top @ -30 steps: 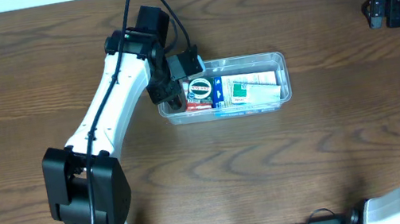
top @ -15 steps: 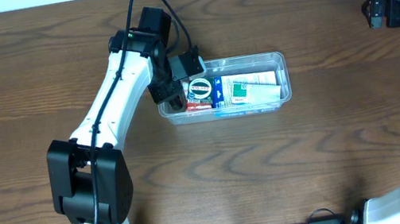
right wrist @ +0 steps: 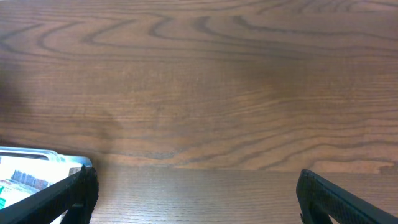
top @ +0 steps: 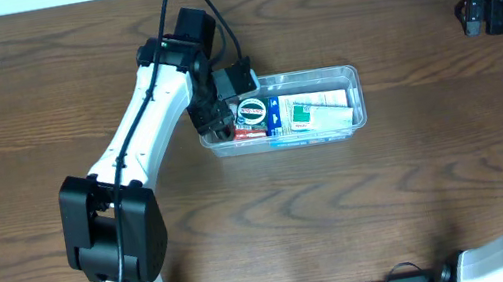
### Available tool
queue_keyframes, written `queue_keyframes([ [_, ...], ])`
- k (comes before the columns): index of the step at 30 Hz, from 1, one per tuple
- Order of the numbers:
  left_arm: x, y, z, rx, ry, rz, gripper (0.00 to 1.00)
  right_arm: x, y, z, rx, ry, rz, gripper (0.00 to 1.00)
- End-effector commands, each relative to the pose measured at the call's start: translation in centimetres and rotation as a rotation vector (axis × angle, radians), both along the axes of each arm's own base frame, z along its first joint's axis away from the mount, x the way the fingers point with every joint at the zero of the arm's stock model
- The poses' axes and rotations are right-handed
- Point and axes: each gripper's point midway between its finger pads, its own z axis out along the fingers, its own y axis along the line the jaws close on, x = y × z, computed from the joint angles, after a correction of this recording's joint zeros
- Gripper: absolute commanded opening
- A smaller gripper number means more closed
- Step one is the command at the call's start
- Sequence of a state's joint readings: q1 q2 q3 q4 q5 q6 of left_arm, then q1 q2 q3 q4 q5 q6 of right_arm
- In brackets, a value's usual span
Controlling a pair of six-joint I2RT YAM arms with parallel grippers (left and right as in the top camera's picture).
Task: Pack container
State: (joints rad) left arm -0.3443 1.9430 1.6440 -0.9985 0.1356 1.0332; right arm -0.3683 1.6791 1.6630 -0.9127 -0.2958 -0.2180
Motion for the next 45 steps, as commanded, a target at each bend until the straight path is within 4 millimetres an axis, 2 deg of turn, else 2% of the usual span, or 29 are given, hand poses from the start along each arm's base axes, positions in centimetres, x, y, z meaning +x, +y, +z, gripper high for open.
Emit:
queue_keyframes([
  [1,-0.2,-0.9,1.1,-0.021,-0.023,-0.022,0.88,0.1,-0.1,0.4,0.009,-0.010,-0.009,0.99],
  [2,-0.1,-1.1,1.7,-0.028,-0.038,-0.025,0.96,0.1,-0.1,0.4,0.009,-0.010,-0.009,0.99],
  [3,0.0,-1.3,2.3,-0.034,-0.053,-0.028,0.98,0.1,-0.1,0.4,0.009,-0.010,-0.009,0.99],
  [7,0.1,-1.8,5.6,-0.069,-0.129,-0.006,0.98,0.1,-0.1,0.4,0.009,-0.010,-0.009,0.99],
  [13,-0.5,-1.5,11.9,-0.189,-0.252,0.174,0.98,0.1,-0.1,0.4,0.009,-0.010,-0.009,0.99],
  [18,-2.5,-0.8,16.8,-0.337,-0.283,0.437,0.98,0.1,-0.1,0.4,0.009,-0.010,-0.009,0.99],
  [24,-5.6,0.5,20.2,-0.482,-0.238,0.729,0.98,0.1,-0.1,0.4,0.009,-0.010,-0.009,0.99],
  [28,-7.0,1.0,20.7,-0.497,-0.217,0.781,0.98,0.1,-0.1,0.4,0.009,-0.010,-0.009,0.99],
  [33,-7.1,1.1,20.7,-0.495,-0.217,0.781,0.98,0.1,-0.1,0.4,0.009,-0.010,-0.009,0.99],
  [38,-8.5,1.7,19.6,-0.440,-0.161,0.794,0.98,0.1,-0.1,0.4,0.009,-0.010,-0.009,0.99],
  [41,-10.3,2.4,18.4,-0.370,-0.097,0.803,0.98,0.1,-0.1,0.4,0.009,-0.010,-0.009,0.99],
  [45,-12.9,4.8,16.6,-0.214,-0.040,0.846,0.98,0.1,-0.1,0.4,0.009,-0.010,-0.009,0.99],
])
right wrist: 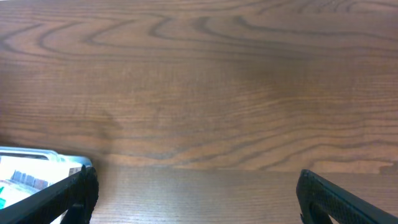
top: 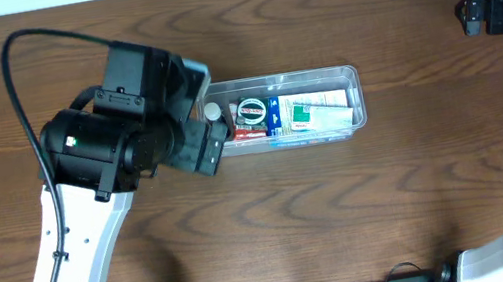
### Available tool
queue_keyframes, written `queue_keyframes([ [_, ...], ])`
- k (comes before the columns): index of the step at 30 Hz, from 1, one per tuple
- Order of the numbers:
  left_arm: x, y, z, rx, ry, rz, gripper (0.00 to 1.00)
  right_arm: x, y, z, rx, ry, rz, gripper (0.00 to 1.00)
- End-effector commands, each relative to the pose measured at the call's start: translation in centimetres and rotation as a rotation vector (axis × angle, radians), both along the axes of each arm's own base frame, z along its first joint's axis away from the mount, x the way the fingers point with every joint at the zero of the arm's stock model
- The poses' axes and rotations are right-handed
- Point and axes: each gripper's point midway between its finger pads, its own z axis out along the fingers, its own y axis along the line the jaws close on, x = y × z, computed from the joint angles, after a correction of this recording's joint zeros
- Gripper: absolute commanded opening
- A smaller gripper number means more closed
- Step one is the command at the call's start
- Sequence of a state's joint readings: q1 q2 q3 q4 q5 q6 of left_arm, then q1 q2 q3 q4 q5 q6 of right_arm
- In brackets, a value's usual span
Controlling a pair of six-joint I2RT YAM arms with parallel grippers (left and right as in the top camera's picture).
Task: Pack container
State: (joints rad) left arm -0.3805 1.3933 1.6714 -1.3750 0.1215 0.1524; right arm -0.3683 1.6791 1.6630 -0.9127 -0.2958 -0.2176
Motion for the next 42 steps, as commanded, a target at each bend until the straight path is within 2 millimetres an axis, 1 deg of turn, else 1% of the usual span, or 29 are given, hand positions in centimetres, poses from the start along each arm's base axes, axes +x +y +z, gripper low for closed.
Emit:
queue_keyframes([
  [1,-0.8,1.6,-0.3,0.067,0.023,0.041,0.98,0.1,-0.1,0.4,0.009,-0.010,-0.009,0.99],
  [5,-1.7,2.6,-0.1,0.059,-0.034,0.064,0.98,0.1,-0.1,0.4,0.009,-0.010,-0.009,0.99],
  [8,-1.4,3.5,0.2,0.015,-0.143,0.102,0.98,0.1,-0.1,0.4,0.009,-0.010,-0.009,0.99],
  [11,-1.0,4.6,0.0,-0.048,-0.271,0.156,0.98,0.1,-0.1,0.4,0.009,-0.010,-0.009,0.99],
  [14,-0.9,6.0,-0.9,-0.108,-0.408,0.220,0.98,0.1,-0.1,0.4,0.009,-0.010,-0.009,0.99],
  [18,-1.0,7.4,-2.7,-0.161,-0.589,0.274,0.98,0.1,-0.1,0.4,0.009,-0.010,-0.009,0.99],
  [23,-1.3,8.3,-4.8,-0.208,-0.765,0.299,0.98,0.1,-0.1,0.4,0.009,-0.010,-0.009,0.99],
  [27,-1.3,8.9,-5.6,-0.232,-0.908,0.313,0.98,0.1,-0.1,0.4,0.009,-0.010,-0.009,0.99],
  [31,-1.2,9.4,-5.5,-0.253,-1.043,0.321,0.98,0.1,-0.1,0.4,0.009,-0.010,-0.009,0.99],
  [36,-1.0,9.9,-6.2,-0.260,-1.128,0.333,0.98,0.1,-0.1,0.4,0.009,-0.010,-0.009,0.99],
  [40,-1.1,10.3,-7.4,-0.252,-1.144,0.346,0.98,0.1,-0.1,0.4,0.009,-0.010,-0.009,0.99],
  [42,-1.2,10.5,-7.7,-0.243,-1.157,0.349,0.98,0.1,-0.1,0.4,0.009,-0.010,-0.009,0.99],
])
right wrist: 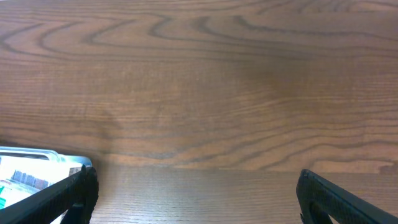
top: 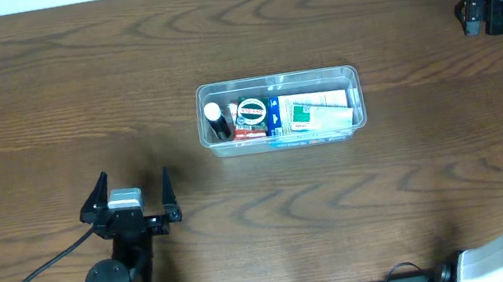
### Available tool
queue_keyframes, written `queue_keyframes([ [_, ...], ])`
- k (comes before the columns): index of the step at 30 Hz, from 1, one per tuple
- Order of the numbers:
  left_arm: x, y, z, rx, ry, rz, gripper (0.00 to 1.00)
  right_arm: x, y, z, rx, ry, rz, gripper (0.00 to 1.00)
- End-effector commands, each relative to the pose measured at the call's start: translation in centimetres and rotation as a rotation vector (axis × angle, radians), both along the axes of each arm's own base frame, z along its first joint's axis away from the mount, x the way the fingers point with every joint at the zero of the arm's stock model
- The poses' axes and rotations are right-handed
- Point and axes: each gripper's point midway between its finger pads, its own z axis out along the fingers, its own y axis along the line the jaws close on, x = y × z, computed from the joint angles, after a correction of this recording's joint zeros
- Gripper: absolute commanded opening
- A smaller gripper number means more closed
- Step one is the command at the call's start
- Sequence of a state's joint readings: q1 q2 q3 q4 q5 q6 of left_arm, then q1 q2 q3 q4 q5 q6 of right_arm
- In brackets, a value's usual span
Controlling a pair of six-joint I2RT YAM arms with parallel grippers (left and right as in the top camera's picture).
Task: Pack container
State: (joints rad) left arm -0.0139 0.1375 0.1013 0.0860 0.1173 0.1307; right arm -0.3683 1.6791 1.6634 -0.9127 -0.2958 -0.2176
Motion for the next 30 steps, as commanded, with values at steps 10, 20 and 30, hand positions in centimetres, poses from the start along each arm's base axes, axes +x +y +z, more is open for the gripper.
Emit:
queue_keyframes([
  [10,-0.5,1.3,-1.6,0.007,-0.021,0.050,0.98,0.0,-0.1,0.4,0.009,-0.010,-0.009,0.99],
  [20,-0.7,1.3,-5.3,0.002,0.110,0.049,0.98,0.0,-0.1,0.4,0.009,-0.010,-0.009,0.99],
  [30,-0.7,1.3,-5.3,-0.026,0.112,0.052,0.98,0.0,-0.1,0.4,0.009,-0.010,-0.009,0.99],
])
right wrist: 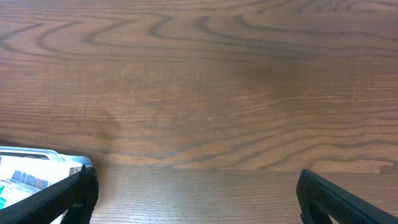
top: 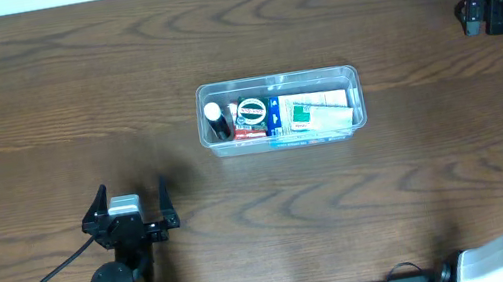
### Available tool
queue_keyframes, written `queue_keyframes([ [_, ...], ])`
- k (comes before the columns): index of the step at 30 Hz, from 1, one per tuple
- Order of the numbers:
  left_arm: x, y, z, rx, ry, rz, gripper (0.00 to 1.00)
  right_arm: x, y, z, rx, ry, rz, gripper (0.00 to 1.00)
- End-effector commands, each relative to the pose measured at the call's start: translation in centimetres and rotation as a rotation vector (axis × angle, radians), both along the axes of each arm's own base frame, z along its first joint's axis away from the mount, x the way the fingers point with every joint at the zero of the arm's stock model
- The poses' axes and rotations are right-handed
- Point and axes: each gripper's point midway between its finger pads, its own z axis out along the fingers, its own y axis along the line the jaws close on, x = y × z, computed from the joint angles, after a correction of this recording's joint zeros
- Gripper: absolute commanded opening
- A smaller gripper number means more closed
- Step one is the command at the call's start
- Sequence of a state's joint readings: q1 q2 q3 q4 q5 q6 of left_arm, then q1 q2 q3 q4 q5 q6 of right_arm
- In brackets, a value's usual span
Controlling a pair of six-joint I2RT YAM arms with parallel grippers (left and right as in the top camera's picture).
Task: Pack container
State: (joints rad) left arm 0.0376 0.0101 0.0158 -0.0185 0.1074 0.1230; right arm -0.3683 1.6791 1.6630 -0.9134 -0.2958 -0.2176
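Observation:
A clear plastic container (top: 280, 111) lies at the table's middle. It holds a small dark bottle with a white cap (top: 216, 121) at its left end, a round tin (top: 252, 112), and a green-and-white box (top: 318, 110). My left gripper (top: 131, 196) rests open near the front left edge, far from the container, with nothing in it. At the far right edge my right gripper (top: 467, 14) is also open. In the right wrist view its fingers (right wrist: 74, 194) stand wide apart over bare wood, and a corner of the container (right wrist: 37, 163) shows at lower left.
The brown wooden table (top: 422, 195) carries only the container. The left arm's black cable trails off to the front left. The right arm's base stands at the front right corner.
My left gripper has drawn back slightly toward the front edge, still open. The container, its contents and the right arm are unchanged.
At first my left gripper was down at the container's left end, hiding that spot. Then the arm was lifted away and the white-capped bottle showed there. After that the left arm sat folded at the front left, open and empty. My right arm never moved.

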Motion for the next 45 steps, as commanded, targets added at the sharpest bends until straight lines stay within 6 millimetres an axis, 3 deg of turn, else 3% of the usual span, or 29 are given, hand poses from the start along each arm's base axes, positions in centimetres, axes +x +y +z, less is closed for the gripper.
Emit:
queue_keyframes([
  [1,-0.1,-0.2,-1.5,-0.020,0.048,-0.010,0.98,0.1,-0.1,0.4,0.008,-0.011,-0.009,0.99],
  [27,-0.1,-0.2,-1.5,-0.020,0.048,-0.010,0.98,0.1,-0.1,0.3,0.009,-0.009,-0.009,0.99],
  [30,-0.1,-0.2,-1.5,-0.020,0.048,-0.010,0.98,-0.1,0.1,1.0,0.003,-0.024,-0.004,0.99],
  [34,-0.1,-0.2,-1.5,-0.020,0.048,-0.010,0.98,-0.7,2.3,3.0,-0.013,-0.070,0.039,0.99],
  [38,-0.1,-0.2,-1.5,-0.020,0.048,-0.010,0.98,-2.0,6.7,4.4,-0.020,-0.104,0.131,0.99],
  [41,-0.1,-0.2,-1.5,-0.020,0.048,-0.010,0.98,-3.9,10.3,4.5,-0.017,-0.113,0.212,0.99],
  [45,-0.1,-0.2,-1.5,-0.020,0.048,-0.010,0.98,-7.9,14.5,3.4,-0.010,-0.107,0.315,0.99],
])
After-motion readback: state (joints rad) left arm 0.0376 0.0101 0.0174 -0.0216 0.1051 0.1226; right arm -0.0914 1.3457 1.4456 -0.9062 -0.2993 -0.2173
